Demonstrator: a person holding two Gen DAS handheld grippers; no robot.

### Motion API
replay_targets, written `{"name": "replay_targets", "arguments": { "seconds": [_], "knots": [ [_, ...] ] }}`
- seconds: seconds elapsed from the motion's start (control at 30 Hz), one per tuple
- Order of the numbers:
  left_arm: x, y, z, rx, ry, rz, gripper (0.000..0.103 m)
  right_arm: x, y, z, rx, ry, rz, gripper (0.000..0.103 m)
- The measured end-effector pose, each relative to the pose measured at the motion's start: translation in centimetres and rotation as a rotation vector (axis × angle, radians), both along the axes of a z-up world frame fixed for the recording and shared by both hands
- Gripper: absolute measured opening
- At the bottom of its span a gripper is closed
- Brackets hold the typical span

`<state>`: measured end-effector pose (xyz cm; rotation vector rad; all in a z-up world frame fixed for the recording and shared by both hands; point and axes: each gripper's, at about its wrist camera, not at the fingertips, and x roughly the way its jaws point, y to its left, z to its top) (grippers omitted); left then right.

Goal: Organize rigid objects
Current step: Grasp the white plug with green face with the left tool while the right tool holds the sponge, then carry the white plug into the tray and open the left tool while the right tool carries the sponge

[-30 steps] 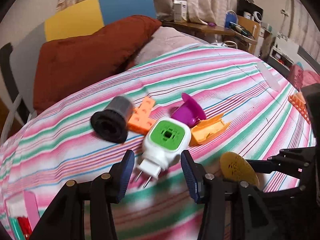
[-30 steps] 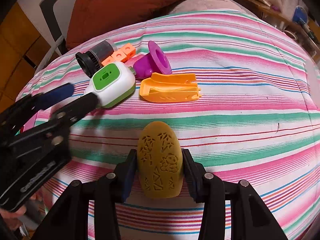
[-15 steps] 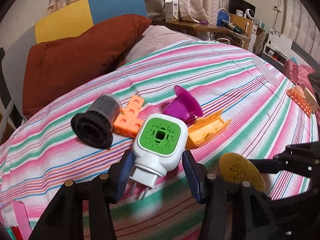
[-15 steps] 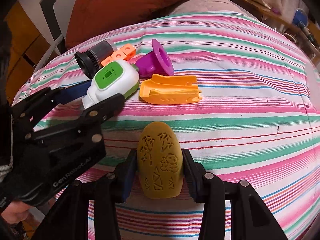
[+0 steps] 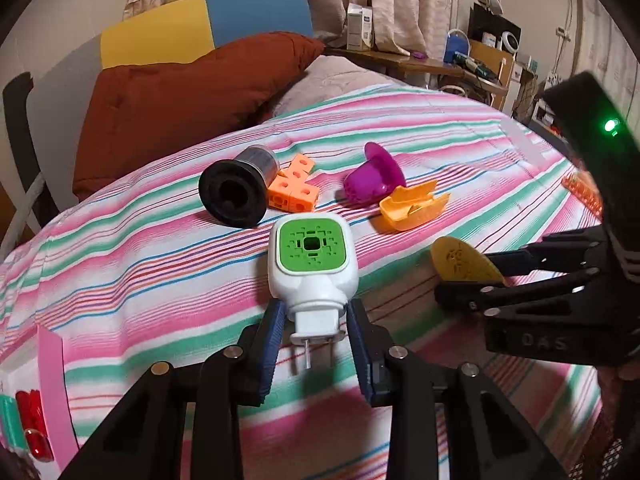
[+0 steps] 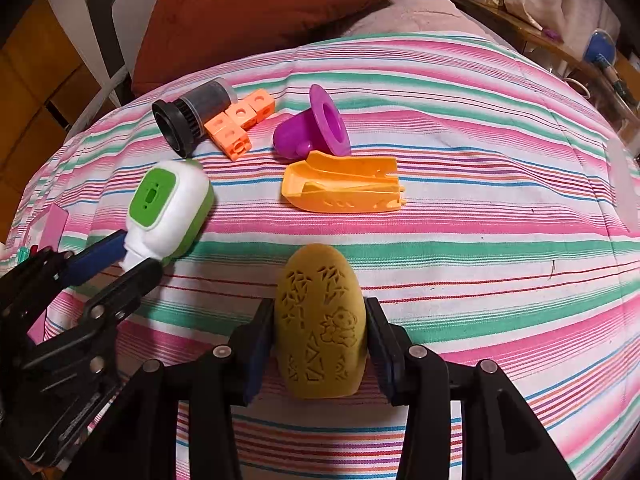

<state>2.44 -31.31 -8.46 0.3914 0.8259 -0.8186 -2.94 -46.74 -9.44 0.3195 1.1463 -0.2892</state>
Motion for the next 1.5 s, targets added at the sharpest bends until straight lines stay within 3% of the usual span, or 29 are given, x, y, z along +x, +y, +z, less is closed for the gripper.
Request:
{"name": "replay_targets", "arguments": {
  "seconds": [0.1,0.17,0.37,0.73,0.9,1.5],
  "knots": [
    [0.4,-0.3,0.3,-0.011,0.016,0.034,0.034,-0.2,-0.1,0.1,0.009,-0.003,-0.004,0.045],
    [0.8,-0.9,0.5,-0.001,0.014,0.058,0.042,-0.3,-0.1,0.2,0.016,-0.004,-0.007,0.045],
    [1.7,-3.4,0.0,0.042,0.008,0.054,0.051,-0.1,-0.5,0.0,0.027,0.000,-0.011,0.046],
    [3.0,-4.8,-1.5,0.078,0.025,0.047,0.053,0.1,0.0,-0.1,-0.005,0.008,0.003,0.046],
    [2.5,-3.5,-1.6,0.050,0.001,0.020,0.053,0.2,0.1,-0.2,-0.009,0.007,0.005,0.046],
    [-1.5,6.6,0.8,-0.054,0.050,0.137,0.052,0.7,0.5,-0.5,-0.063,-0.004,0.029,0.046]
  ]
}}
